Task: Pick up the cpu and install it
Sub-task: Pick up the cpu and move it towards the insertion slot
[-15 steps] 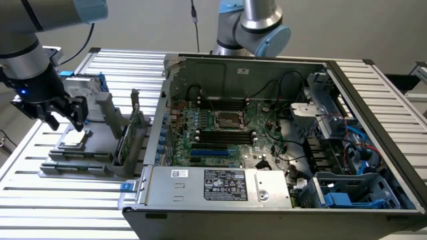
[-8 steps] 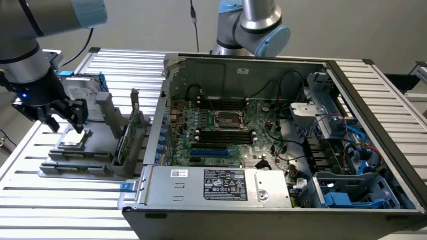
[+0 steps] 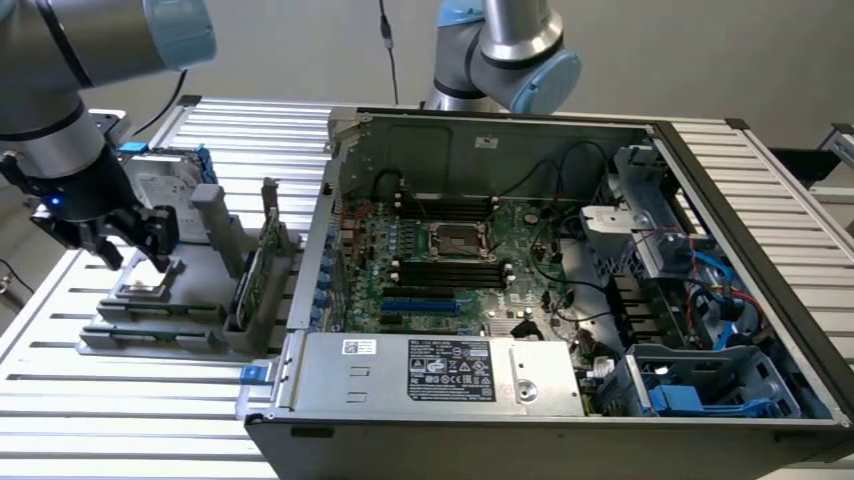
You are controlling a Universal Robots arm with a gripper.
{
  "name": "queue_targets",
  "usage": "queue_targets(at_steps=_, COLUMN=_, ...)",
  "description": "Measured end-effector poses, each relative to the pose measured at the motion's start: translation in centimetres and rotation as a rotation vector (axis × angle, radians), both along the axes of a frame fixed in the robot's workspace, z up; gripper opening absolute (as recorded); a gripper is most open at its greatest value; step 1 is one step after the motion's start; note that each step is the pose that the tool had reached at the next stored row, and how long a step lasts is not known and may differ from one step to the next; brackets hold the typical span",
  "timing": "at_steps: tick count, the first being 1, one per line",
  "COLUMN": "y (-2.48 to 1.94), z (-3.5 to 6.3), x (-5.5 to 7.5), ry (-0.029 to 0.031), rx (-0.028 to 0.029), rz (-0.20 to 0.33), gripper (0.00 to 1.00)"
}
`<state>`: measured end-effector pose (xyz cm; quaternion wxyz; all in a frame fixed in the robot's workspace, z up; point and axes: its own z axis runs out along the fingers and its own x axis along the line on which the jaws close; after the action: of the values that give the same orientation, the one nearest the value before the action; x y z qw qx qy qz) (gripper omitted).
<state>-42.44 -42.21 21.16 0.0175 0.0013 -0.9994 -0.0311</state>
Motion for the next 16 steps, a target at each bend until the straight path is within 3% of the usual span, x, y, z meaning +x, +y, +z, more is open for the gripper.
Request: queue_targets(at_steps=16, y=0.17, z=-1.78, x=-0.1, ry=0.0023, rx=0.0123, rz=0.000, gripper=0.62)
